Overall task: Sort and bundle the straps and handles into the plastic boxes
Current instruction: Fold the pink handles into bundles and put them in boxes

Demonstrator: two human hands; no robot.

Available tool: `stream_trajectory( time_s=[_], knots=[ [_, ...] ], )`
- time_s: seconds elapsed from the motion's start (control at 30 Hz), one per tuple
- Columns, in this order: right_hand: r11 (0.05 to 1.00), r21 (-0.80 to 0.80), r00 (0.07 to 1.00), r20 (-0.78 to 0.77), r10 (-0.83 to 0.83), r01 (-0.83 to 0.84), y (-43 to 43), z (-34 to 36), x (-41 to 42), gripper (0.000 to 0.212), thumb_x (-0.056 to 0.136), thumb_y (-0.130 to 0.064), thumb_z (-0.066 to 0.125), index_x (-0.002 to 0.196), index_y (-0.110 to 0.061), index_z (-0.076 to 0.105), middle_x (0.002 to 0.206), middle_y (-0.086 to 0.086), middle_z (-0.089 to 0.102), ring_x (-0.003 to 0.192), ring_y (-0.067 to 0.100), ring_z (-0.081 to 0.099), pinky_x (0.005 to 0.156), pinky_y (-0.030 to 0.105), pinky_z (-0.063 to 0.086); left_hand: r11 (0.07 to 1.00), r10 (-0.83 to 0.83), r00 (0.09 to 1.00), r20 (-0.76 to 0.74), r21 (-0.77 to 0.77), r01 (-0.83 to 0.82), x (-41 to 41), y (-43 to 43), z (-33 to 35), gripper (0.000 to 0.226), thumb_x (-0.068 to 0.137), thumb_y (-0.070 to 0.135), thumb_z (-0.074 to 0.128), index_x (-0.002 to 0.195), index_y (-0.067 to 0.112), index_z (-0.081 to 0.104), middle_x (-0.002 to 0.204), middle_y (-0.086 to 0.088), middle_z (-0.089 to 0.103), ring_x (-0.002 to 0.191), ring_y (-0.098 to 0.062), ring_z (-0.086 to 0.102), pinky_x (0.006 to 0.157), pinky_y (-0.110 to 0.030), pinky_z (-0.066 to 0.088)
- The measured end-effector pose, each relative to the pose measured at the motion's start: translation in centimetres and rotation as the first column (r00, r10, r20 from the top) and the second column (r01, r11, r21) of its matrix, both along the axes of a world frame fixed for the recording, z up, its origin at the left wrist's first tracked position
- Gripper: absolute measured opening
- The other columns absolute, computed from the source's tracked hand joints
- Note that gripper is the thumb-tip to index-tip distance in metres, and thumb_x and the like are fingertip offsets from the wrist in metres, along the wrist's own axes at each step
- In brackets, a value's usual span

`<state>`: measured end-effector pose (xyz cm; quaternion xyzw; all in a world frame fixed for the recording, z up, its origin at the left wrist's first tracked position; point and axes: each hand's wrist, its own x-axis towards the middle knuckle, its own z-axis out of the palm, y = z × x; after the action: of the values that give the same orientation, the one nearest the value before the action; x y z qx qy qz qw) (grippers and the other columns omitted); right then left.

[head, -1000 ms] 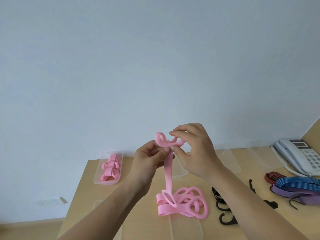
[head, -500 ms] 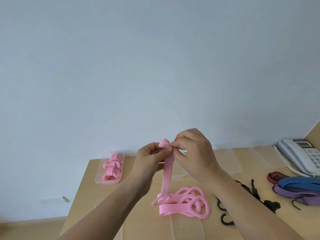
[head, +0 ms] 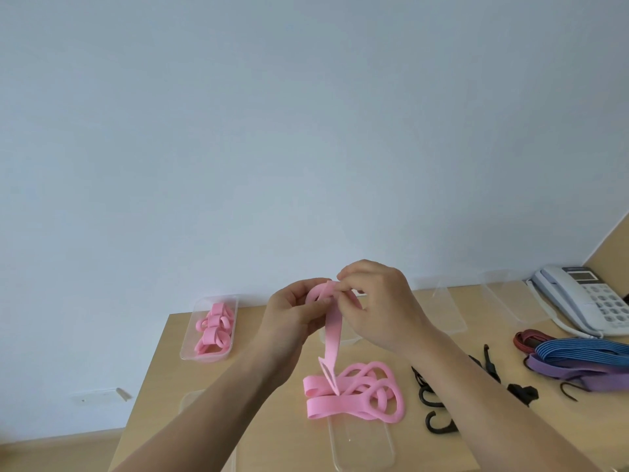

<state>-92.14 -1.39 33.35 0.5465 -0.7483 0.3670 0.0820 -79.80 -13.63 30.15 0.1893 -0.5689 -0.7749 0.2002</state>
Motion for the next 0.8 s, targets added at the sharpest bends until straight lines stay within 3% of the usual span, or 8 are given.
stream_trajectory(
  time_s=[0.07,0.17,0.27,0.37,0.5,0.7,0.8],
  knots=[
    [1.000,-0.004,0.995,0.101,-0.008,0.009,0.0,0.3,-0.1,0.013,0.082,-0.010,0.070,0.085,-0.019,0.077,0.084,-0.010,0.073,0.081,0.009,0.066,0.070,0.031,0.055,0.998,0.041,0.998,0.048,-0.051,-0.039,-0.1,0.3,-0.2,0.022,0.098,-0.002,0.061,0.117,0.000,0.072,0.115,-0.024,0.075,0.114,-0.045,0.068,0.102,-0.051,0.057],
    [0.997,0.068,0.961,0.270,-0.062,0.045,0.1,0.5,-0.4,0.019,0.084,-0.015,0.073,0.102,-0.021,0.075,0.089,-0.012,0.073,0.085,0.003,0.067,0.074,0.022,0.055,0.992,0.088,0.992,0.088,-0.101,-0.079,-0.2,0.8,0.0,0.019,0.099,-0.001,0.061,0.112,0.003,0.074,0.109,-0.018,0.078,0.110,-0.040,0.071,0.098,-0.048,0.059],
    [0.995,0.103,0.948,0.318,-0.032,-0.001,0.3,0.8,-0.5,0.009,0.085,-0.013,0.073,0.086,-0.020,0.078,0.071,-0.018,0.070,0.067,0.001,0.065,0.069,0.020,0.052,0.986,0.116,0.986,0.117,-0.129,-0.101,-0.3,1.0,0.0,0.017,0.098,0.001,0.063,0.108,0.007,0.075,0.105,-0.015,0.079,0.107,-0.038,0.072,0.097,-0.050,0.059],
    [0.997,0.072,0.958,0.285,-0.026,0.006,0.3,0.9,-0.3,0.011,0.082,-0.011,0.073,0.078,-0.020,0.078,0.062,-0.018,0.066,0.064,0.005,0.064,0.068,0.024,0.054,0.982,0.160,0.978,0.135,-0.126,-0.143,-0.4,1.3,-0.1,0.014,0.099,0.007,0.066,0.112,0.010,0.071,0.105,-0.016,0.079,0.105,-0.037,0.073,0.098,-0.055,0.058],
    [0.998,-0.054,0.986,0.163,-0.025,0.034,0.1,0.3,-0.2,0.012,0.080,-0.007,0.077,0.079,-0.018,0.078,0.072,-0.010,0.069,0.068,0.010,0.063,0.067,0.031,0.055,0.985,0.155,0.975,0.160,-0.098,-0.140,-0.7,1.4,0.0,0.020,0.100,0.020,0.068,0.119,0.015,0.064,0.096,-0.012,0.081,0.096,-0.029,0.078,0.094,-0.050,0.061],
    [0.994,-0.101,0.998,-0.036,-0.052,0.048,0.0,-1.2,-0.4,0.015,0.077,-0.004,0.080,0.081,-0.019,0.078,0.073,-0.006,0.066,0.065,0.014,0.057,0.058,0.031,0.049,0.988,0.152,0.973,0.176,-0.048,-0.145,-0.4,1.3,0.3,0.028,0.089,0.018,0.076,0.115,0.018,0.067,0.098,-0.017,0.080,0.096,-0.037,0.077,0.092,-0.050,0.062],
    [0.988,-0.153,0.996,-0.078,-0.037,0.025,0.0,-1.6,-0.3,0.010,0.078,-0.004,0.082,0.080,-0.012,0.077,0.073,-0.001,0.065,0.064,0.020,0.058,0.056,0.036,0.051,0.984,0.175,0.967,0.185,-0.039,-0.171,-0.3,1.2,0.5,0.026,0.094,0.019,0.076,0.118,0.020,0.066,0.099,-0.016,0.080,0.095,-0.035,0.078,0.093,-0.051,0.062]
  ],
)
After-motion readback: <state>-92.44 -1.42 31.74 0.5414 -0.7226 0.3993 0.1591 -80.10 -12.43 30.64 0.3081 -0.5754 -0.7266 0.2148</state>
